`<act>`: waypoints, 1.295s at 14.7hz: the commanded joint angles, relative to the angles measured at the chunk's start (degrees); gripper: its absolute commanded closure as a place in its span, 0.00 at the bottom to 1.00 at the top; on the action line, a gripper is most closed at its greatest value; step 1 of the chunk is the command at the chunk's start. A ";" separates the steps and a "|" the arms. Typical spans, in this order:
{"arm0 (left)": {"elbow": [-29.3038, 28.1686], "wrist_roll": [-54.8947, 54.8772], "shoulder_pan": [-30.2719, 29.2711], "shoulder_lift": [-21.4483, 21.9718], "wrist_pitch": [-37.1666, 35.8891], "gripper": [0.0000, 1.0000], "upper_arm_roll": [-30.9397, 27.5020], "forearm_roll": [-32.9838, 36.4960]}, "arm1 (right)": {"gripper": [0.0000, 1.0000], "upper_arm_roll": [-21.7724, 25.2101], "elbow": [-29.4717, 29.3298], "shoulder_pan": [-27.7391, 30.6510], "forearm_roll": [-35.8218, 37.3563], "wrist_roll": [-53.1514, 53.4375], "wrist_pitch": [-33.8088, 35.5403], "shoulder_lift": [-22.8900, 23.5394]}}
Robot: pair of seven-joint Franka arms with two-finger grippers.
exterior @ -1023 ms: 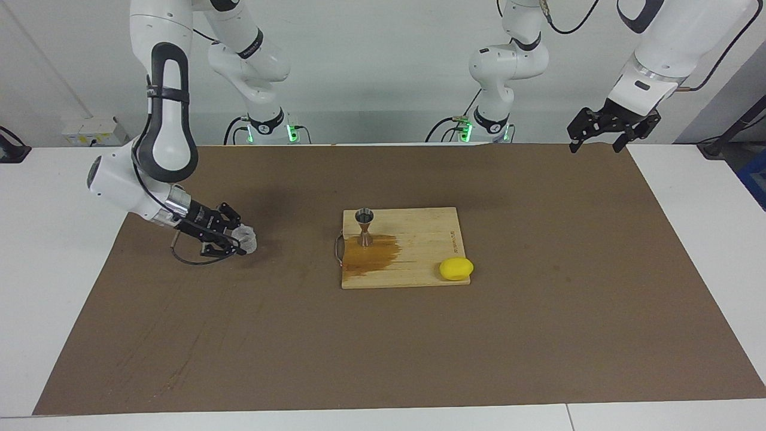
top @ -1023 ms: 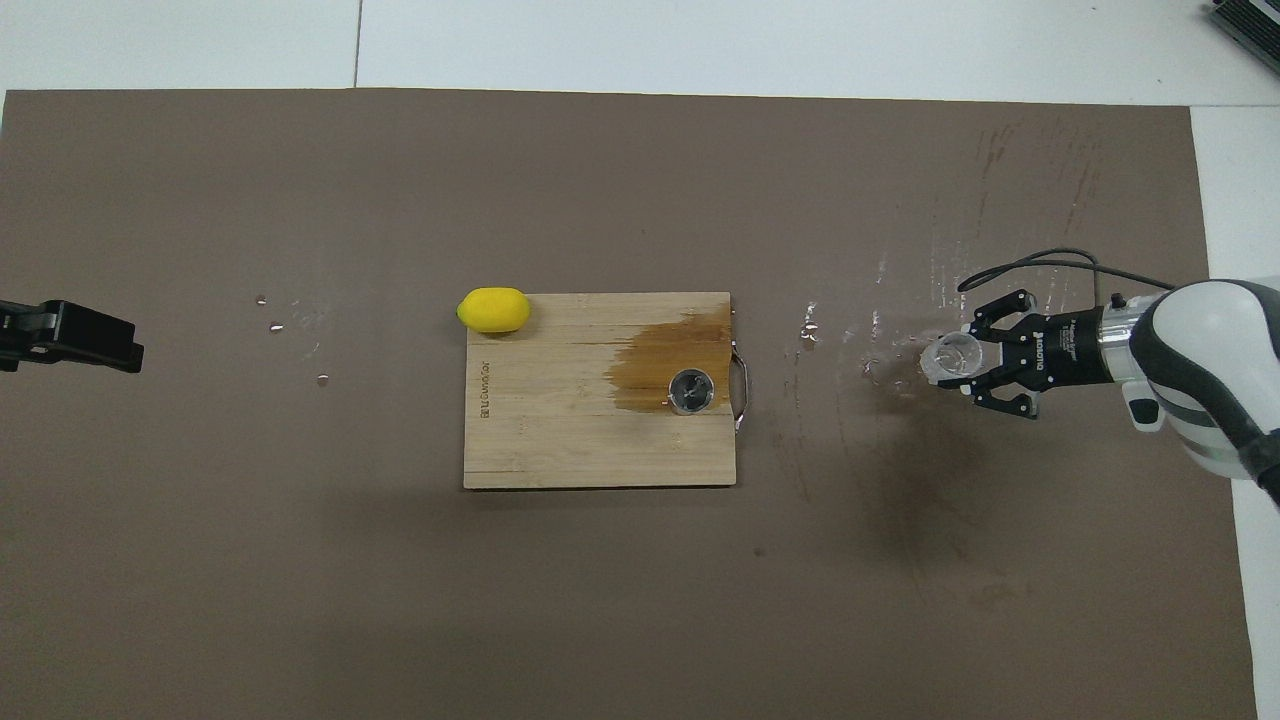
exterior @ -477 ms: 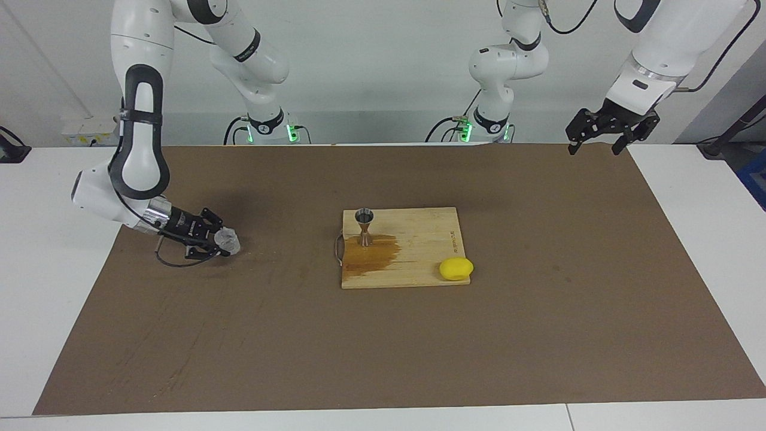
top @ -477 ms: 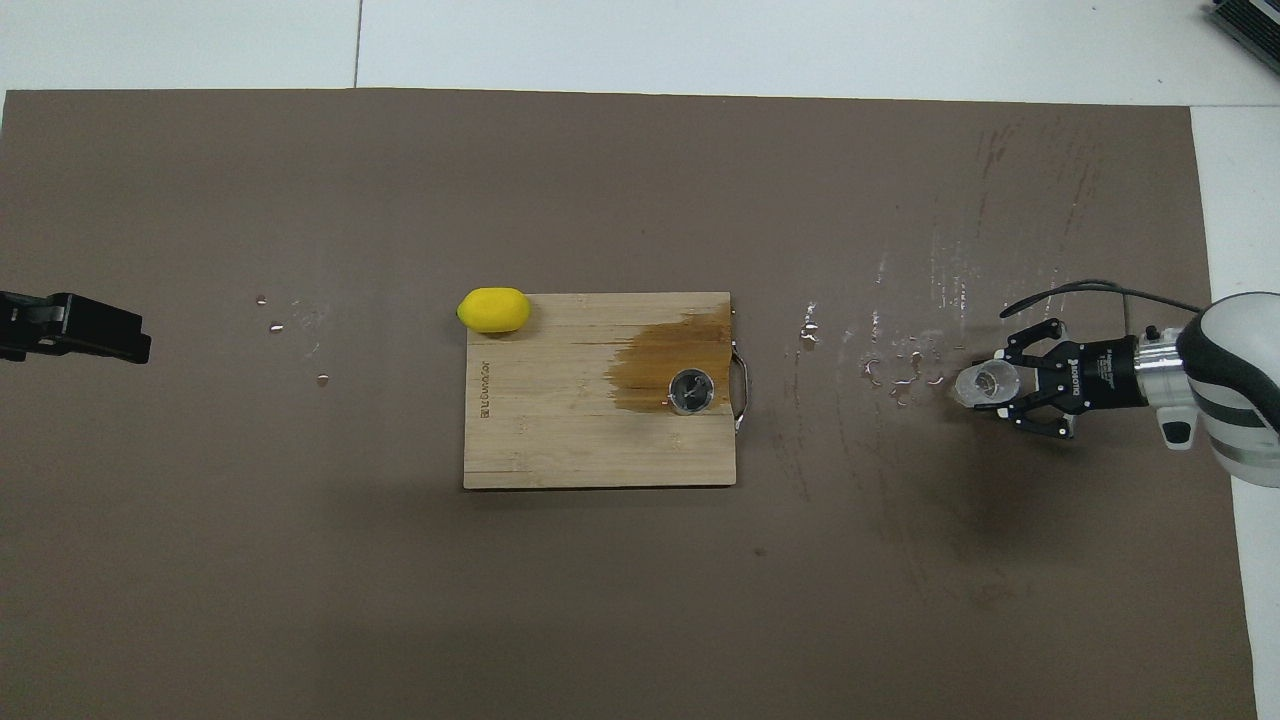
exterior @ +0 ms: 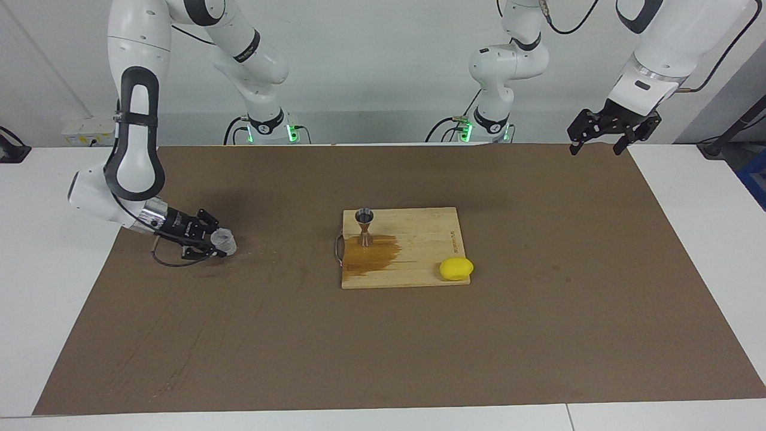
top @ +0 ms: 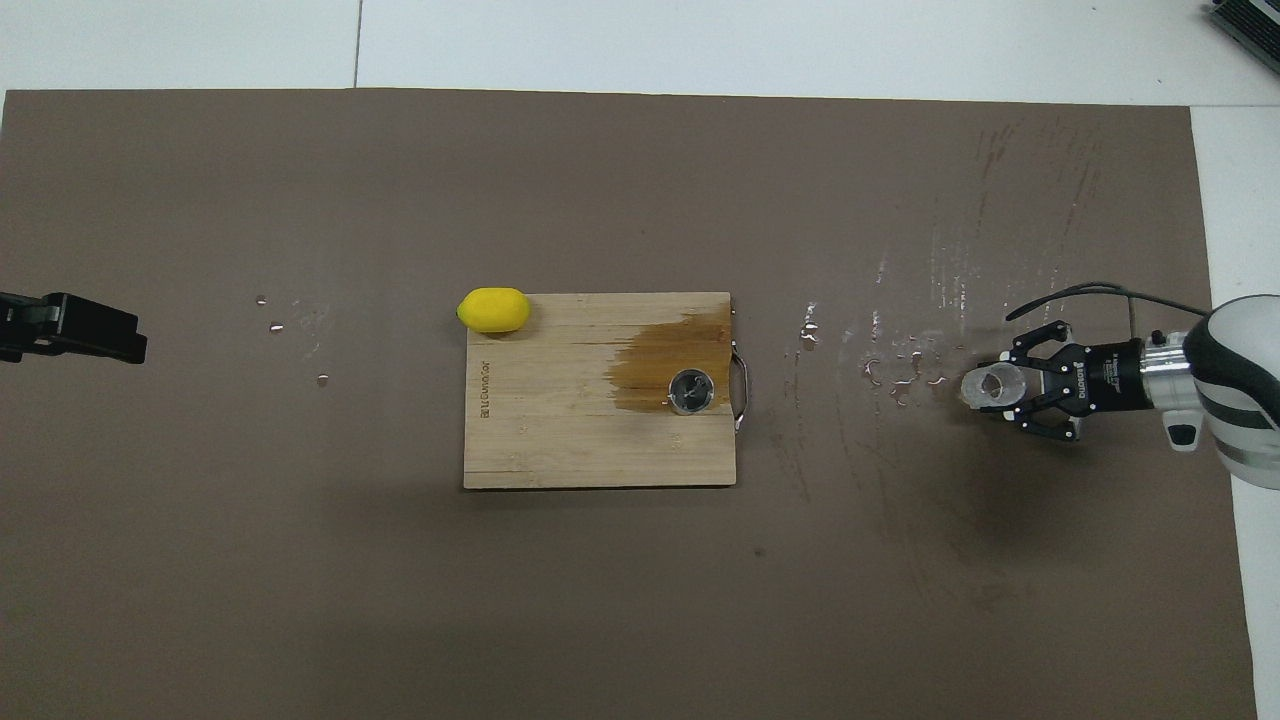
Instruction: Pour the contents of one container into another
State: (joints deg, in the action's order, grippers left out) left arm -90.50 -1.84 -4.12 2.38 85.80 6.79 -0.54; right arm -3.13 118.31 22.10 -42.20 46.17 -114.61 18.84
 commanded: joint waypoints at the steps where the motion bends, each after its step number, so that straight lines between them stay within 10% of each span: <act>1: -1.78 -0.45 -0.28 1.48 0.33 0.00 -0.03 -0.26 | 0.00 -0.38 0.51 0.93 1.51 -3.89 -1.40 0.14; 11: -1.78 -0.45 -0.28 1.48 0.33 0.00 -0.03 -0.26 | 0.00 -0.38 -0.01 3.04 10.64 -4.77 -0.62 -8.90; 19: -1.78 -0.45 -0.28 1.48 0.33 0.00 -0.03 -0.26 | 0.00 -1.00 -3.79 -10.65 21.28 -9.52 1.23 -14.18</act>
State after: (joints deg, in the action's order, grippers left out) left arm -90.54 -1.84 -4.12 2.38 85.80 6.79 -0.53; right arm -4.04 115.88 14.23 -22.77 37.92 -114.92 6.48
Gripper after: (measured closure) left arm 0.000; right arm 0.000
